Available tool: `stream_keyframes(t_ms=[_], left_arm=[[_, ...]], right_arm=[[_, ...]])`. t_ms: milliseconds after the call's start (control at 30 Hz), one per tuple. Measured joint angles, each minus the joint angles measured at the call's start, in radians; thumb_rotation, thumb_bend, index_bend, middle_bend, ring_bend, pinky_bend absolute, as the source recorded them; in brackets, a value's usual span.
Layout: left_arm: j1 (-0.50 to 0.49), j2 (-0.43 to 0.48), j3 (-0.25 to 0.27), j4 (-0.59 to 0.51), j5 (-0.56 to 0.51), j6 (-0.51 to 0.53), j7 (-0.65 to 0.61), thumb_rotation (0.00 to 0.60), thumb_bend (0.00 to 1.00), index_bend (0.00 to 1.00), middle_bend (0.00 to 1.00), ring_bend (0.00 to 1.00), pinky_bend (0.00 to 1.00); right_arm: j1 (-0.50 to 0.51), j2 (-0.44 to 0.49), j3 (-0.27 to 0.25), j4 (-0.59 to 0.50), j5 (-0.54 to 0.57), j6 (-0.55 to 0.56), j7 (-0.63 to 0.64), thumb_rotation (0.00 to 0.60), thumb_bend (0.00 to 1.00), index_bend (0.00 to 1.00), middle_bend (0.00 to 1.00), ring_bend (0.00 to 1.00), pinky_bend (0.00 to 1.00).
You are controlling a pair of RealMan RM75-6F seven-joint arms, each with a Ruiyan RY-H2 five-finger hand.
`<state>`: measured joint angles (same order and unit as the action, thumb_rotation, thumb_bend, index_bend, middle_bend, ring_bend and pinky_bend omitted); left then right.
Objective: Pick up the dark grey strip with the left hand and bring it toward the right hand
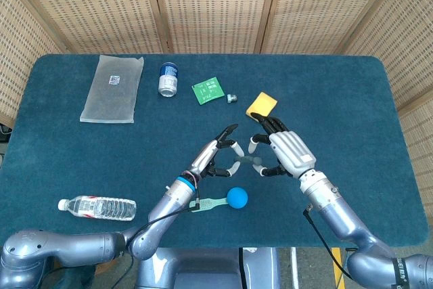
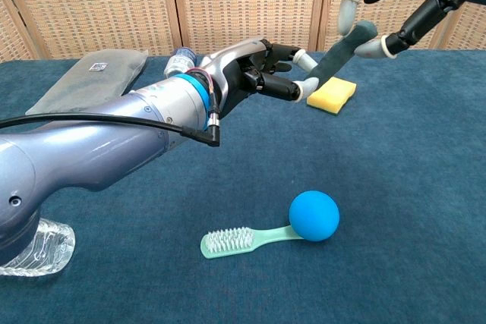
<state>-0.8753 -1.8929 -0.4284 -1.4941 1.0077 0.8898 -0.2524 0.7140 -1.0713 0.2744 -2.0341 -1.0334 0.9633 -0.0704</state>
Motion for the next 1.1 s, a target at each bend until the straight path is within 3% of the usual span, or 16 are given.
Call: stream_keyframes(t_ms=[1100], left_arm=[[-0.017,-0.003,-0.017,-0.004,-0.042,0.002,0.036,0.6,0.46,0.75,0.0,0.0,0.0]], right_arm=[[0.012,0.007,-0.006,-0.019,0.034,-0.022,0.03,0.6,0.51,0.56,0.0,0.0,0.0]])
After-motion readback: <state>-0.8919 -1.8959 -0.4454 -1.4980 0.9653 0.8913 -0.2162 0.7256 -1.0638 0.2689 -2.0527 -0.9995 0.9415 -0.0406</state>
